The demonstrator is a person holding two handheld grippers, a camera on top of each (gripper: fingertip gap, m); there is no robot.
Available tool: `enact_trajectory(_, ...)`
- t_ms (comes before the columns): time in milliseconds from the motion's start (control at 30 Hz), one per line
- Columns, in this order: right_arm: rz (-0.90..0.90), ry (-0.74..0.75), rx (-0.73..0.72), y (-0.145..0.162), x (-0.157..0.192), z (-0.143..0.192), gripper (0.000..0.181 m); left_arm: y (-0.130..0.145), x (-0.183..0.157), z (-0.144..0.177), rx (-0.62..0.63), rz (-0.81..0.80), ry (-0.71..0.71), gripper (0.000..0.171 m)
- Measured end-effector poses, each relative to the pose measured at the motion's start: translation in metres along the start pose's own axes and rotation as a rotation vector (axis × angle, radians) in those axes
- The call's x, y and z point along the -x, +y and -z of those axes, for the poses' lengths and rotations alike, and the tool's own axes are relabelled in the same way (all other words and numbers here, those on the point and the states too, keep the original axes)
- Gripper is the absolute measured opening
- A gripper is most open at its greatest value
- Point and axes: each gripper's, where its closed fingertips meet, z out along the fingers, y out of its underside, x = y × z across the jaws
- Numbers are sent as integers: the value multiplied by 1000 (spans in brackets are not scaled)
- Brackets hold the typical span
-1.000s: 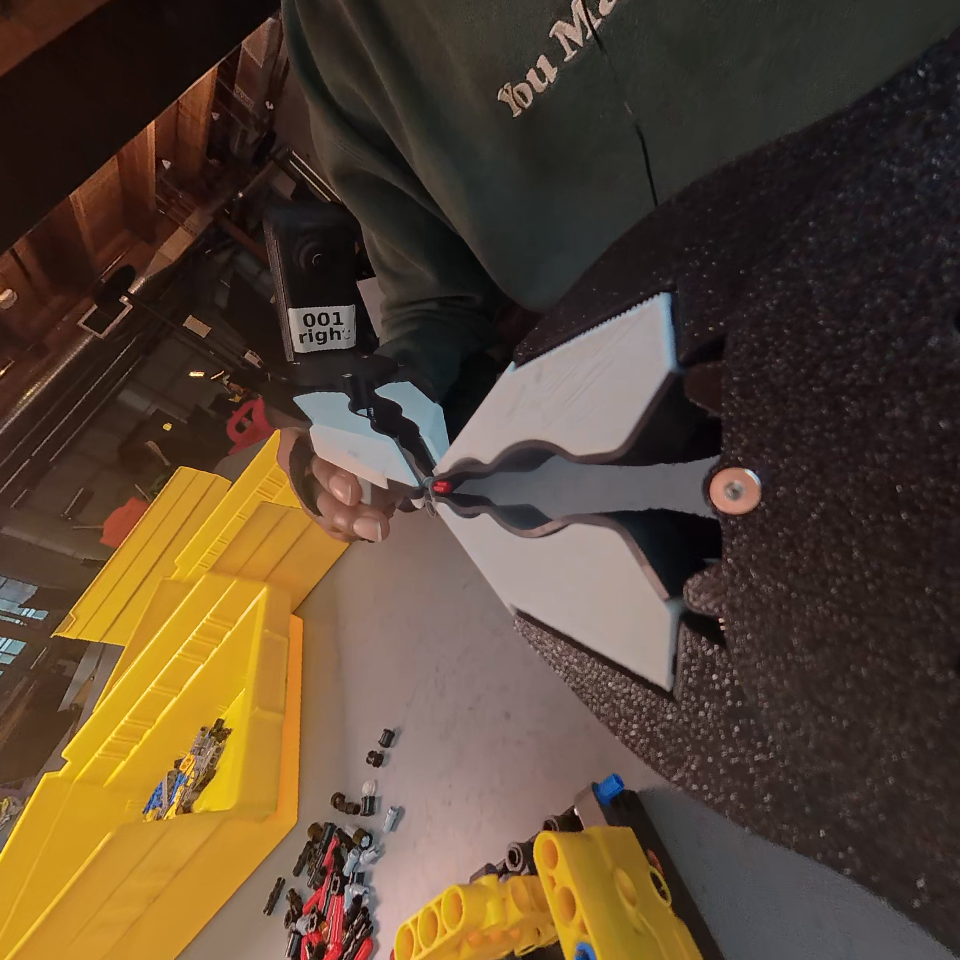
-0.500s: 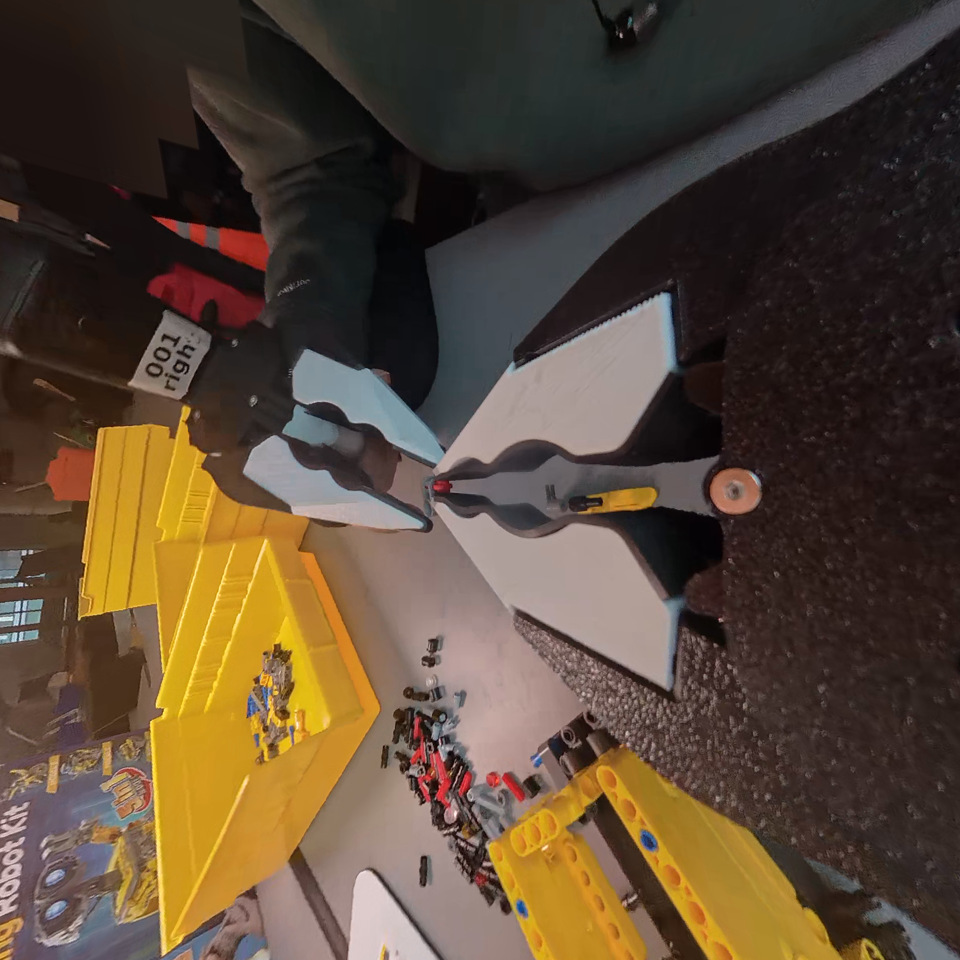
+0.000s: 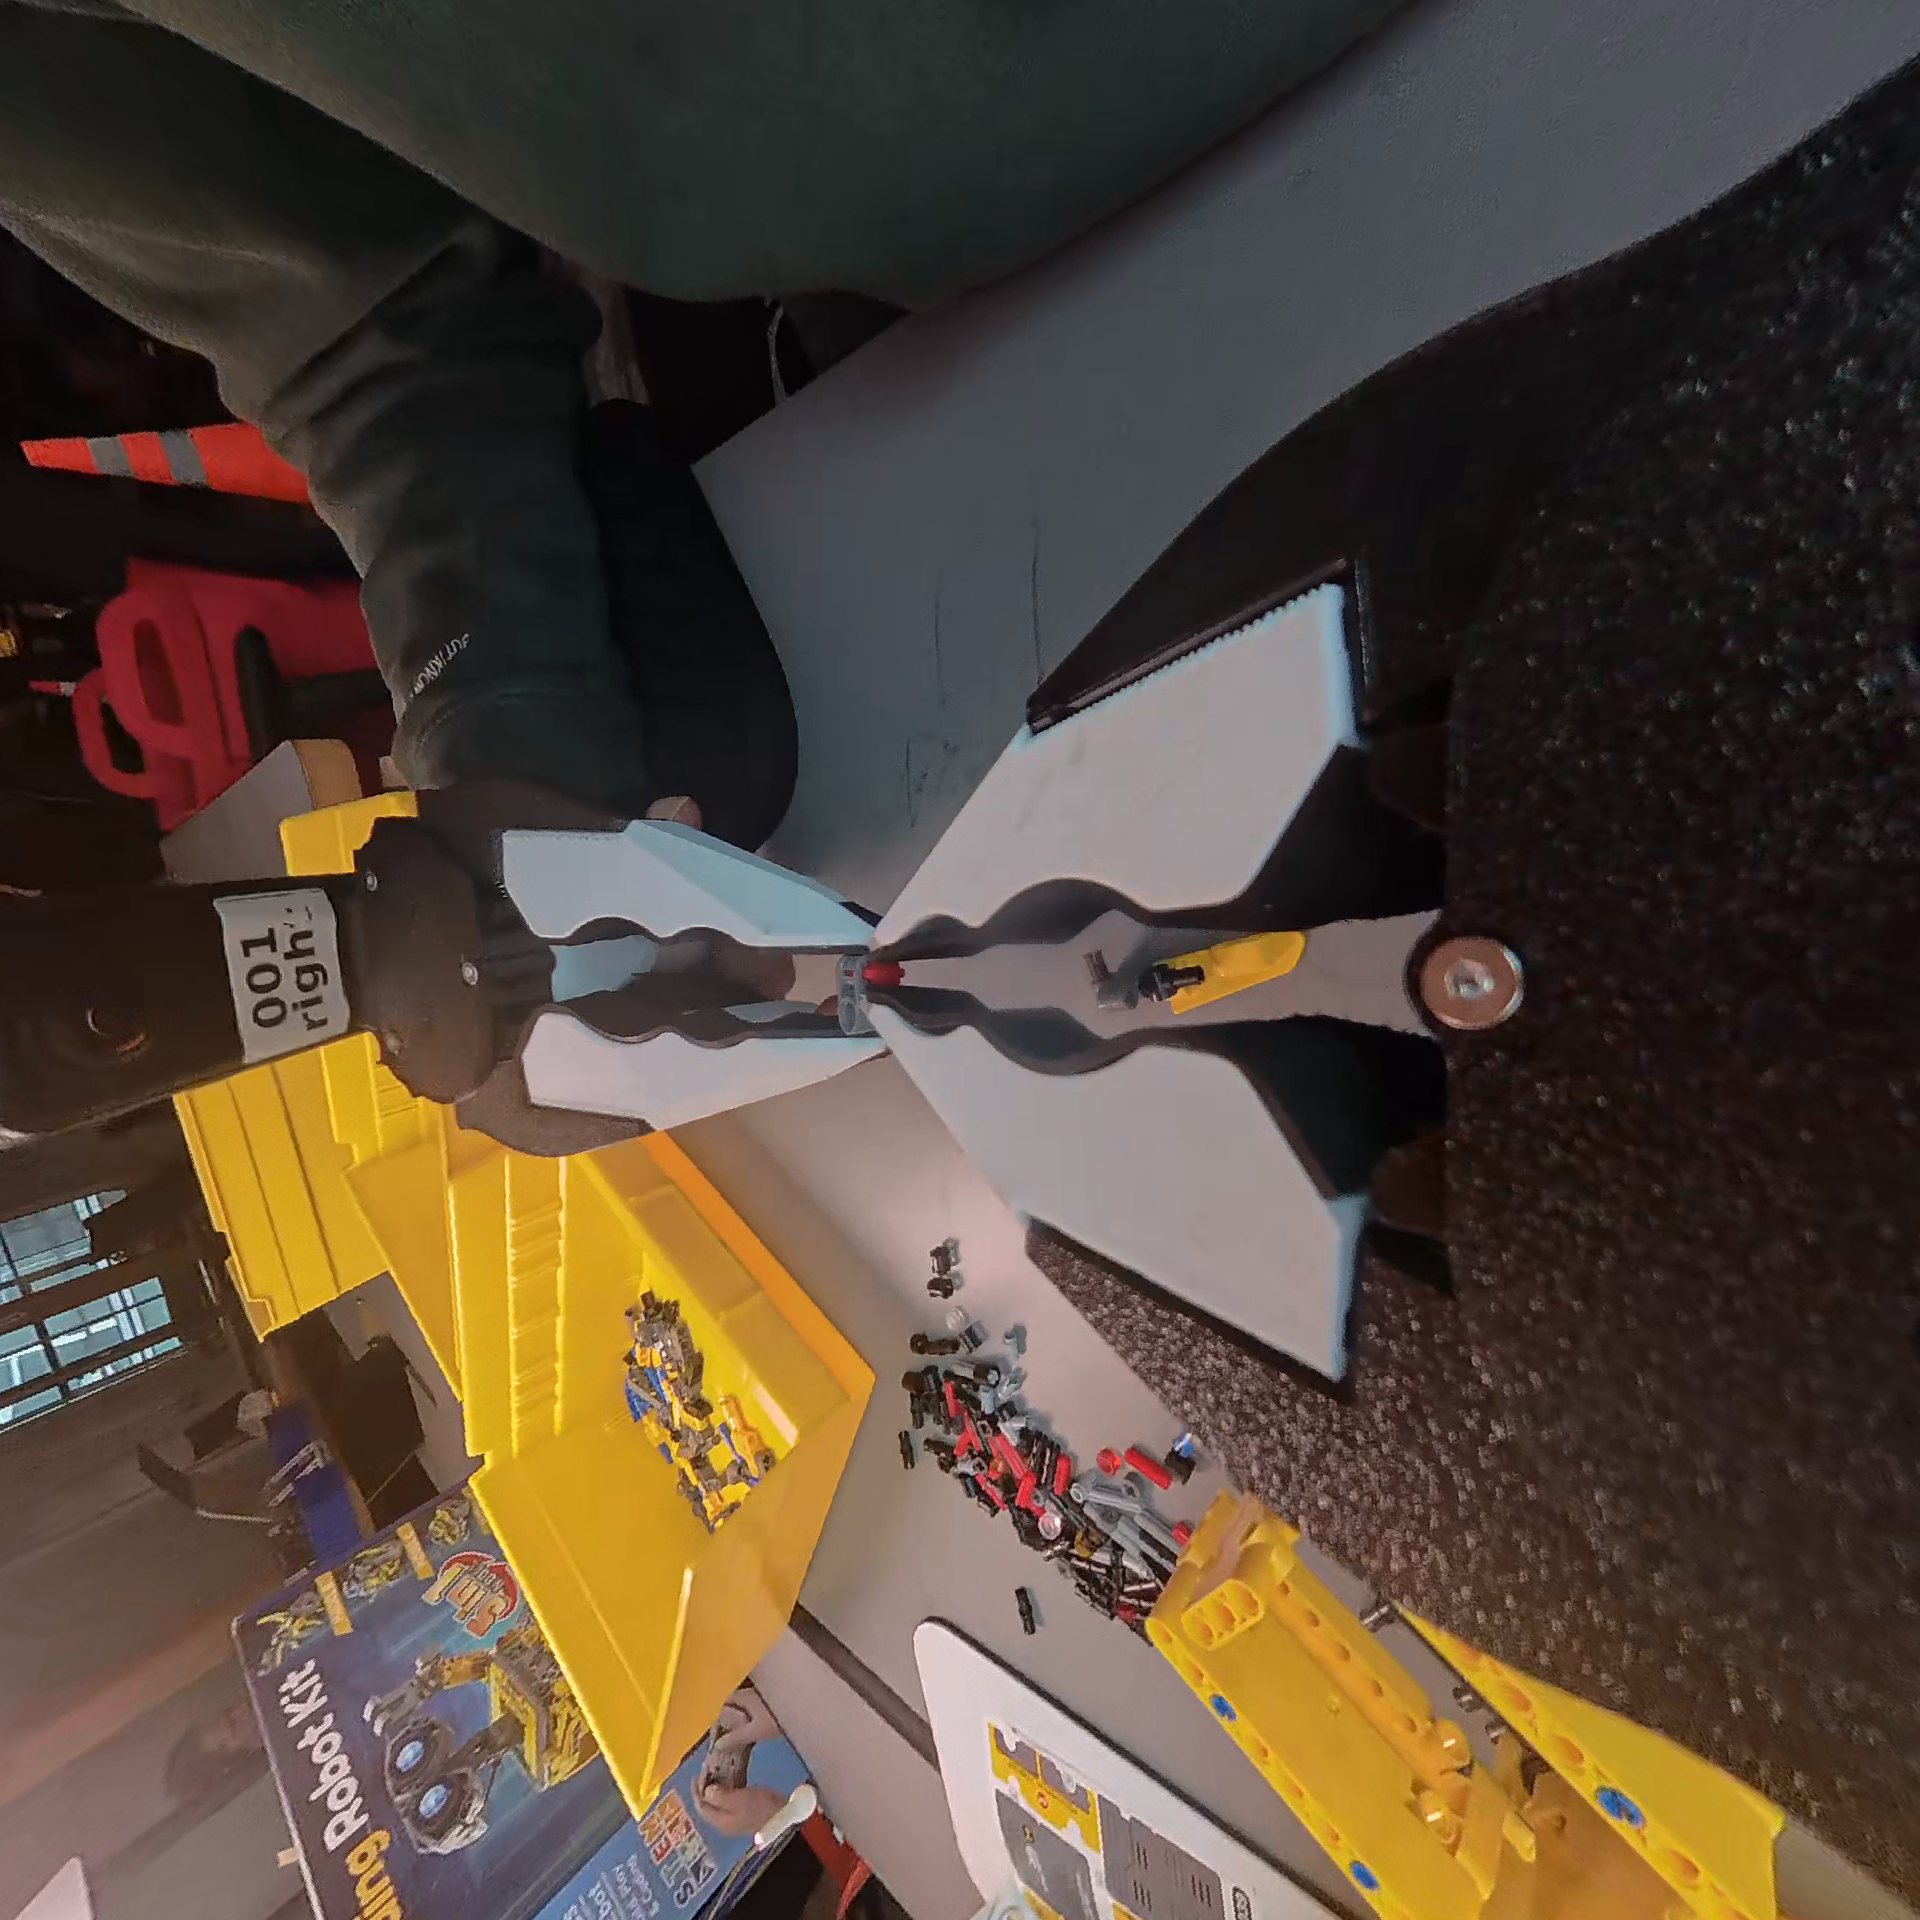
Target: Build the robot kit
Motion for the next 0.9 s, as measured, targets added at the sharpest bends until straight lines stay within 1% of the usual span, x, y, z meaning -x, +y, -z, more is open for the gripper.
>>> enact_trajectory(133, 106, 45, 34, 5, -2, -1, 14, 5, 0, -1, 15, 142, 44, 4)
enact_trajectory(267, 218, 104, 50, 4, -6, 1, 14, 7, 2, -1, 1, 342, 109, 5)
enact_trajectory(400, 299, 132, 42, 0, -5, 1, 14, 9, 0, -3, -15, 557, 202, 11)
enact_trajectory(433, 320, 142, 45, 0, -5, 1, 14, 8, -1, -3, -23, 595, 224, 8)
enact_trajectory(533, 356, 156, 47, -2, -5, 1, 13, 3, -3, -2, -52, 665, 272, 6)
enact_trajectory(700, 428, 181, 70, -1, -4, 0, 13, -1, -1, 0, -88, 756, 307, 8)
enact_trajectory(900, 463, 198, 90, 2, -6, -1, 13, 4, 1, -1, -62, 762, 292, 5)
